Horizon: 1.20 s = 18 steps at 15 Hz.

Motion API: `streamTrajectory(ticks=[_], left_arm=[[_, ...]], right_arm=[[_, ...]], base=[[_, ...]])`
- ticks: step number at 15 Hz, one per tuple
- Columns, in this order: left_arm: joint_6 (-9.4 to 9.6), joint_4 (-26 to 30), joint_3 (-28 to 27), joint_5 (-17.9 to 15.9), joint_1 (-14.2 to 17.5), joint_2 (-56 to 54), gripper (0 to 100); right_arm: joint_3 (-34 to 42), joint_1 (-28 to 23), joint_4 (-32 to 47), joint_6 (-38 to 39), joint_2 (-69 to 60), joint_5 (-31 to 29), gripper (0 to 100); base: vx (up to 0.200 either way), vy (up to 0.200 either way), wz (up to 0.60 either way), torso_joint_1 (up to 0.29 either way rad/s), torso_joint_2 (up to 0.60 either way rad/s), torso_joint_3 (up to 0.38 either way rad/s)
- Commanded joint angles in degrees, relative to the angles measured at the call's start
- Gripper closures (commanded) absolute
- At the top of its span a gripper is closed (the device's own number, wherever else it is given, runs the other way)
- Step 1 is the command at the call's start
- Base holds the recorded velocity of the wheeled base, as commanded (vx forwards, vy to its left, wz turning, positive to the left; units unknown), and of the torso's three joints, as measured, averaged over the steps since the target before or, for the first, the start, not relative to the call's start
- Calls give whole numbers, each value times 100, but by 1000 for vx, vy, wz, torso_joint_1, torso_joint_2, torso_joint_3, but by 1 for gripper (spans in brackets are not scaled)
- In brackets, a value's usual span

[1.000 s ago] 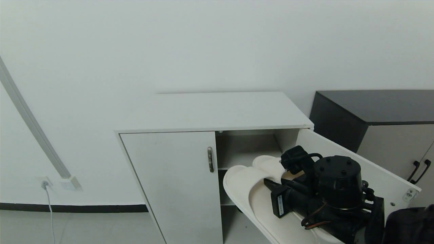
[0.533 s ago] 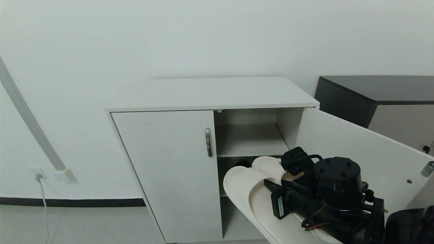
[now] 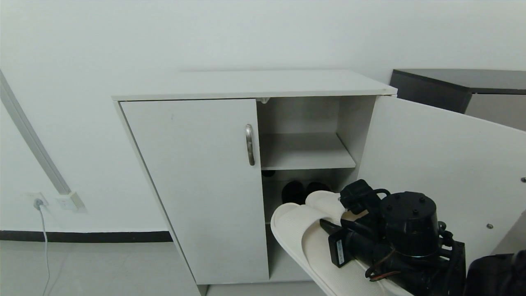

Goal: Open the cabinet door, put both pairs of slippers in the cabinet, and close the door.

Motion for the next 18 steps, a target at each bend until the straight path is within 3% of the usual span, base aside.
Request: streamTrajectory(ticks=[1,9,11,13,16,18], left_arm=[[5,-1,1,0,0,5,100],[-4,-1,1,0,0,5,100],[-4,-1,1,0,0,5,100],[5,-1,1,0,0,5,100],[5,-1,1,0,0,5,100],[5,-1,1,0,0,5,100]], right_arm=[[1,2,0,2,9,2,100],[-34,81,-325,-271,159,-95,100],[-764,388,-228,-244,405,-1097,100],[-1827,555,871,28,502,-1994,100],[-3691,538,3173,960,642,-3092,100],[-4086,520,3542,1197,765,-3373,100]], base=[[0,0,0,-22,422,383],[0,0,0,0,19,12],[0,0,0,0,0,0],[0,0,0,0,0,0],[0,0,0,-13,86,88],[0,0,0,-1,23,33]])
